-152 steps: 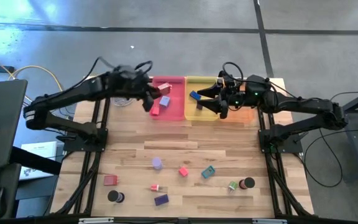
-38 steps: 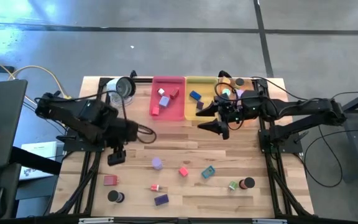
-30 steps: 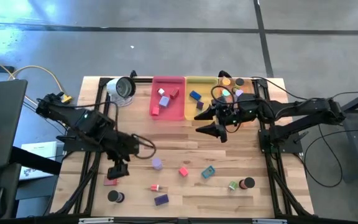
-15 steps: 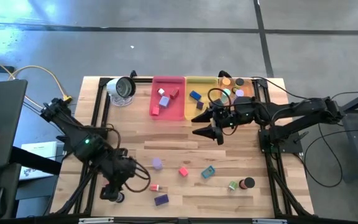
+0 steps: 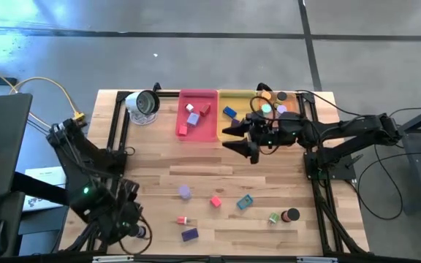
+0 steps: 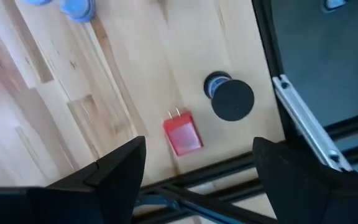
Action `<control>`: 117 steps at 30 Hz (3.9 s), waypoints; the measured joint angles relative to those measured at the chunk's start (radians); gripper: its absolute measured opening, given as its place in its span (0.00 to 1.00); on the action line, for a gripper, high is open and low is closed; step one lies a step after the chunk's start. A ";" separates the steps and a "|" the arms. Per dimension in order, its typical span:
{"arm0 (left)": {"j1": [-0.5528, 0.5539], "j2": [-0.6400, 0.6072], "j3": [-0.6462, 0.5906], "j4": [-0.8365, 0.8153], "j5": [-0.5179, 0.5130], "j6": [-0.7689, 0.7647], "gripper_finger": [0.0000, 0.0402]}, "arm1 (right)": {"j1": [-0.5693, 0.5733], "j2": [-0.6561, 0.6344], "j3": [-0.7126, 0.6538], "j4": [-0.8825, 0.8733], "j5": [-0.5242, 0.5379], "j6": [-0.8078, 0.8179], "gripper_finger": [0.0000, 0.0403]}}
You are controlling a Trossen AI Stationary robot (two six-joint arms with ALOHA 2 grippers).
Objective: Pick & Place Office items
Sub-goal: Put the black blue hourglass into the orange bin
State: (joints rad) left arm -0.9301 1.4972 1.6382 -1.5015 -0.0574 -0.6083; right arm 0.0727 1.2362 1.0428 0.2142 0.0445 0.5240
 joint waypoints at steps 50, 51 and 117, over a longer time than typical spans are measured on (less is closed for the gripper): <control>-0.210 0.130 -0.208 0.275 -0.156 0.035 0.71 | 0.308 0.123 0.000 0.095 0.395 0.102 0.71; -0.210 0.125 -0.220 0.288 -0.156 0.035 0.71 | 0.307 0.124 0.000 0.097 0.394 0.101 0.71; -0.194 0.048 -0.462 0.593 -0.135 0.131 0.71 | 0.347 0.197 0.000 0.118 0.399 0.036 0.71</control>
State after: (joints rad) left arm -1.1240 1.5455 1.1767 -0.9081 -0.1928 -0.4774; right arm 0.4194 1.4330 1.0424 0.3326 0.4432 0.5604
